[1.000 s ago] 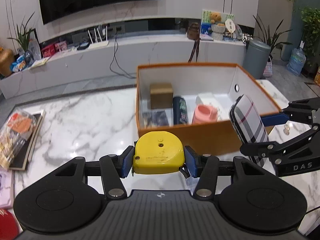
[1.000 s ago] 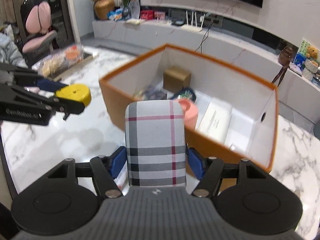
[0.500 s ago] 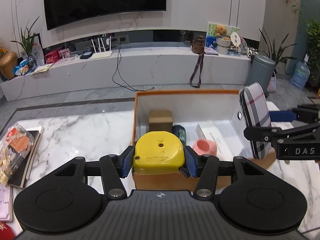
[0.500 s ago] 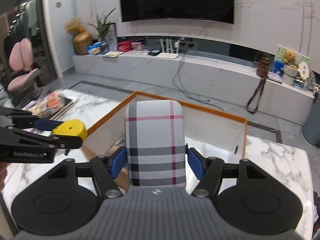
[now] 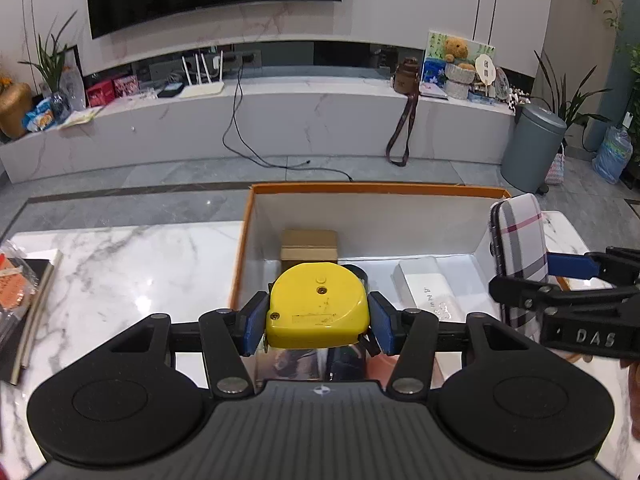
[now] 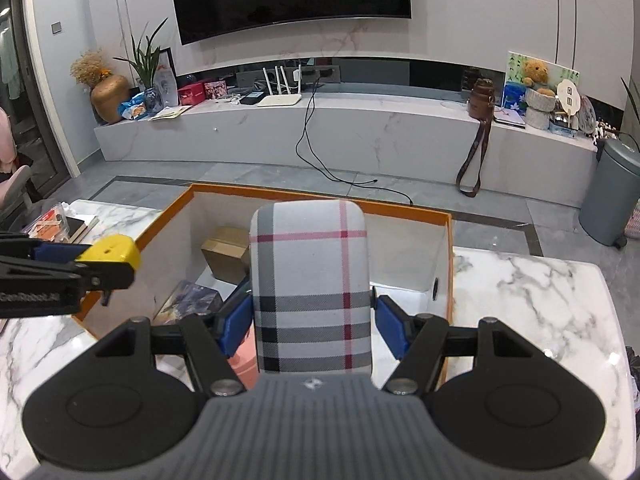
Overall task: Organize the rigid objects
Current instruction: 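Lower the tape measure and plaid case into the orange box with both tools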
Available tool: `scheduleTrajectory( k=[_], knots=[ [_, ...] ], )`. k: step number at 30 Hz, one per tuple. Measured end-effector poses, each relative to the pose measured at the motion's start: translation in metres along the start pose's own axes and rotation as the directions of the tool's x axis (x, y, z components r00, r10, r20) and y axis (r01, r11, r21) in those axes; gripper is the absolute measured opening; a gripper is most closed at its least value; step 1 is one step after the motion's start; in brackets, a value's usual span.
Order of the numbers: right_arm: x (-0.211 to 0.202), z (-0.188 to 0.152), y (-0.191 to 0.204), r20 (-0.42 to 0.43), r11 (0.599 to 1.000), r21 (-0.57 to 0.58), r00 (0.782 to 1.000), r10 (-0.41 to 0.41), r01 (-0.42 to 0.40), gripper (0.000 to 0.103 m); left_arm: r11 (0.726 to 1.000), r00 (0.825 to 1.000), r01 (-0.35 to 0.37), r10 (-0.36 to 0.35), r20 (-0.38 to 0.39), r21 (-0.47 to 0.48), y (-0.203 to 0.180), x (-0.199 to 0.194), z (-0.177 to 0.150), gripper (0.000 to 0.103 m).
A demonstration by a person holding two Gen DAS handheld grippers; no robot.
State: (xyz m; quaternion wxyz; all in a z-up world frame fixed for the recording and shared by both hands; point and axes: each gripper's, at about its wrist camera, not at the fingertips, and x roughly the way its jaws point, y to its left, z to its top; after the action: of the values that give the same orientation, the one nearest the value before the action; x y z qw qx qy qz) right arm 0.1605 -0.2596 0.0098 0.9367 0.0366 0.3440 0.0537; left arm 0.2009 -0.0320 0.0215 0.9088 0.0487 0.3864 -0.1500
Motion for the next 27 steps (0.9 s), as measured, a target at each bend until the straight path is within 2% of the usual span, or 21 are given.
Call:
scheduleTrajectory(
  k=[10,18,27],
  knots=[
    [0.026,-0.005,0.0,-0.071,1.0,-0.02,0.997,-0.018,0.017,0.066,0.999,0.993,-0.033,0.033,-0.113,0.005,-0.004,0.039,-0.001,0.061],
    [0.043,-0.009,-0.003,-0.145,1.0,-0.012,0.989,-0.028,0.027,0.067,0.998,0.984,-0.055,0.058,-0.167,0.021,-0.003,0.055,-0.006,0.061],
    [0.051,-0.009,0.002,-0.167,0.998,-0.032,0.984,-0.062,0.058,0.067,0.993,0.98,-0.082,0.097,-0.174,0.091,-0.012,0.063,-0.009,0.061]
  ],
)
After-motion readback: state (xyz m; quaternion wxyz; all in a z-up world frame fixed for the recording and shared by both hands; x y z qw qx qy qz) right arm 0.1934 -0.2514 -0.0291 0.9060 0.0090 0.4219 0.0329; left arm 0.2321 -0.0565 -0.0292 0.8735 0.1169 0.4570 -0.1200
